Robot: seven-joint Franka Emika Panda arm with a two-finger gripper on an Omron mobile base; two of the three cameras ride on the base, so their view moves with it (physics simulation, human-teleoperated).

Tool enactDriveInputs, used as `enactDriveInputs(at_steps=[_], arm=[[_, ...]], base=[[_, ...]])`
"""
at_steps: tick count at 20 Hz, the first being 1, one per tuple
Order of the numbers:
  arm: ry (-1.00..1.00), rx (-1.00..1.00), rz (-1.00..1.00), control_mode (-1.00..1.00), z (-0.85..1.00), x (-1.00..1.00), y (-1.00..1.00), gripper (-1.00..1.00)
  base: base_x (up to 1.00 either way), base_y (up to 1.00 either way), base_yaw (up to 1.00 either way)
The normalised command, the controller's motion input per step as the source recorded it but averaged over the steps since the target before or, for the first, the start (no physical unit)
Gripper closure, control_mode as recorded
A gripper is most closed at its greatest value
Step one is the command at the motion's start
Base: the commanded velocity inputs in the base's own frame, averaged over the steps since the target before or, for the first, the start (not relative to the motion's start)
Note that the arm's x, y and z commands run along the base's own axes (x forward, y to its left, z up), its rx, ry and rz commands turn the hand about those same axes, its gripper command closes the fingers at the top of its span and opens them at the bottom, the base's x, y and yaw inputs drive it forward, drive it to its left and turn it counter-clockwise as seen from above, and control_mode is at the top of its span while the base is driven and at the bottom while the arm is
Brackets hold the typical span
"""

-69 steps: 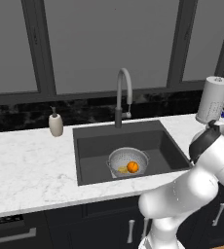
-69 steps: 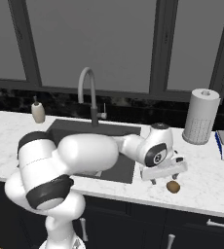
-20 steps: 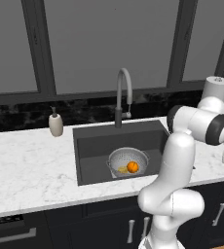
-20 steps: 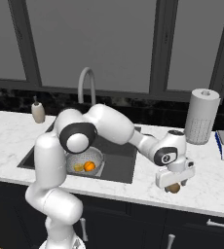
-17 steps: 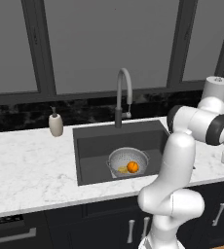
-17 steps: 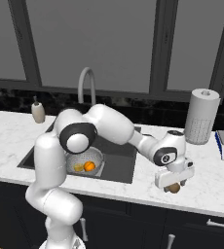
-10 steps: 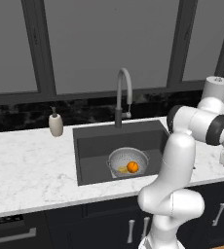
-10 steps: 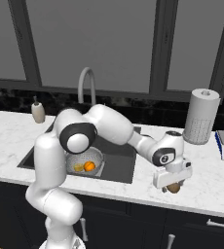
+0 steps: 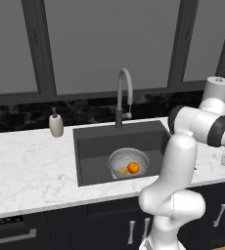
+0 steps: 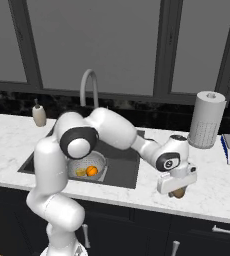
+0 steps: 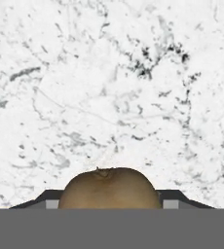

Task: Put the colander in the sink, put the kiwi, orange, kiwi in the colander, and turn on the sink faucet and pour water over the colander.

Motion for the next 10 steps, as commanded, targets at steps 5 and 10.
enactDriveInputs(at_steps=[5, 10], arm=[[-0.02, 0.07, 0.0, -1.0, 0.6, -0.02, 0.43, 1.0], [-0.1, 0.08, 0.0, -1.0, 0.51, 0.04, 0.74, 1.0]], base=[[0.0, 0.0, 0.0], [0.0, 0.0, 0.0]])
